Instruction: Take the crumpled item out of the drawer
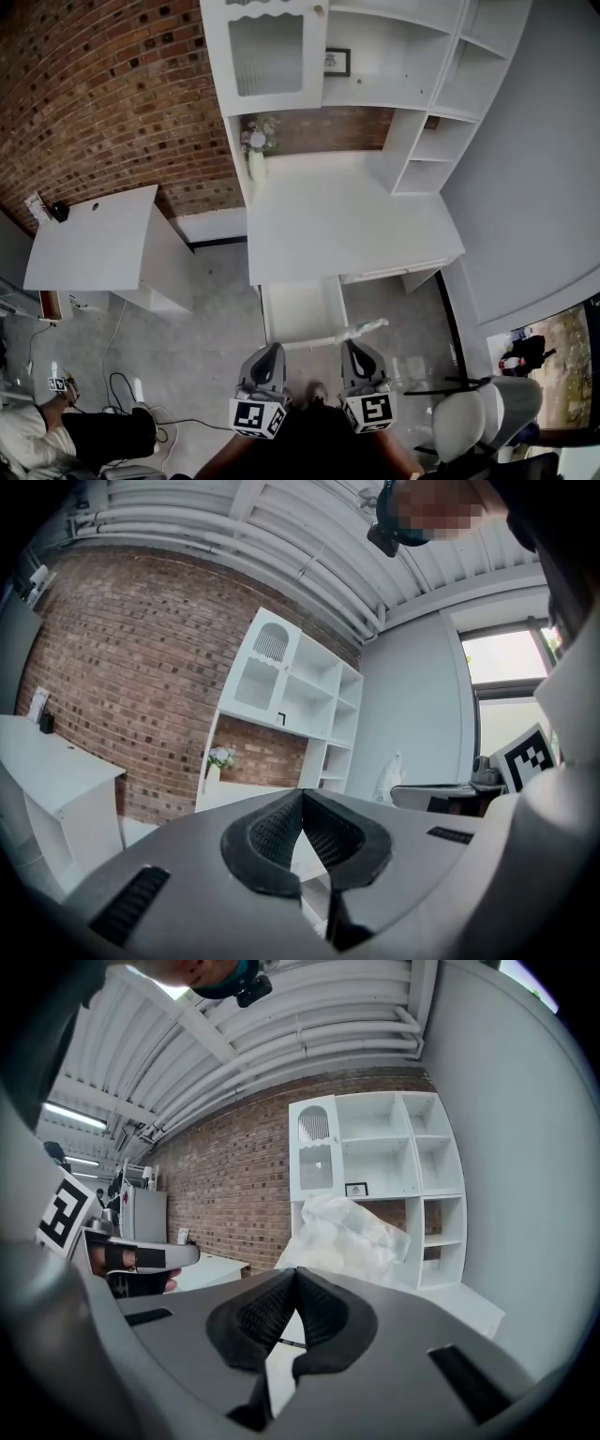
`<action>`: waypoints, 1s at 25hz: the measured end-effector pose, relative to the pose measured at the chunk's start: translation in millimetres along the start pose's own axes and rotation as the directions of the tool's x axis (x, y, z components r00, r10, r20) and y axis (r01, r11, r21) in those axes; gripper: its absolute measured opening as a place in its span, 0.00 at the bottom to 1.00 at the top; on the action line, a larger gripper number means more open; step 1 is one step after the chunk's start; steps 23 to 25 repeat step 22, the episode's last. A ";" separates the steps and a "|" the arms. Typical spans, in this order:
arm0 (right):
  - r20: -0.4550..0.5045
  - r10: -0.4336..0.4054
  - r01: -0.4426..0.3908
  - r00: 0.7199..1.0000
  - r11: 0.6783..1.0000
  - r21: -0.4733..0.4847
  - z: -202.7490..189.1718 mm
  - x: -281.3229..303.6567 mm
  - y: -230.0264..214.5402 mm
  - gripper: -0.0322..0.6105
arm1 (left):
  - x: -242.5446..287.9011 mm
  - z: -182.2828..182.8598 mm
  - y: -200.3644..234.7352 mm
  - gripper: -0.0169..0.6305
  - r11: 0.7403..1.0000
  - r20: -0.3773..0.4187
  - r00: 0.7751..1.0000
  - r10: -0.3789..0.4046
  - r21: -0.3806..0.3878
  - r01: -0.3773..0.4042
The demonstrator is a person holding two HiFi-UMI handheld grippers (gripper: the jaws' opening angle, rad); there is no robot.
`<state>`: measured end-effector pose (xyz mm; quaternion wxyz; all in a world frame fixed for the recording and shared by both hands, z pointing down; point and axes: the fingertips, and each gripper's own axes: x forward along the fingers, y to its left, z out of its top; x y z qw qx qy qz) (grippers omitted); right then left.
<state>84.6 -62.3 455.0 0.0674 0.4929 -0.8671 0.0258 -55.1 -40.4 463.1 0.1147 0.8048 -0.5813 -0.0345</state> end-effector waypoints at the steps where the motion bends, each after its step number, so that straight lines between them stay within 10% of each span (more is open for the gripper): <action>1: -0.001 0.003 -0.003 1.000 1.000 -0.002 -0.7 0.1 -1.2 0.07 | 1.3 0.4 -1.6 0.06 1.000 -0.001 1.000 0.001 0.005 -0.001; 25: 0.011 0.016 -0.016 1.000 1.000 -0.009 3.0 -1.0 2.6 0.07 | -0.3 0.3 -3.6 0.06 1.000 -0.001 1.000 0.008 0.007 -0.008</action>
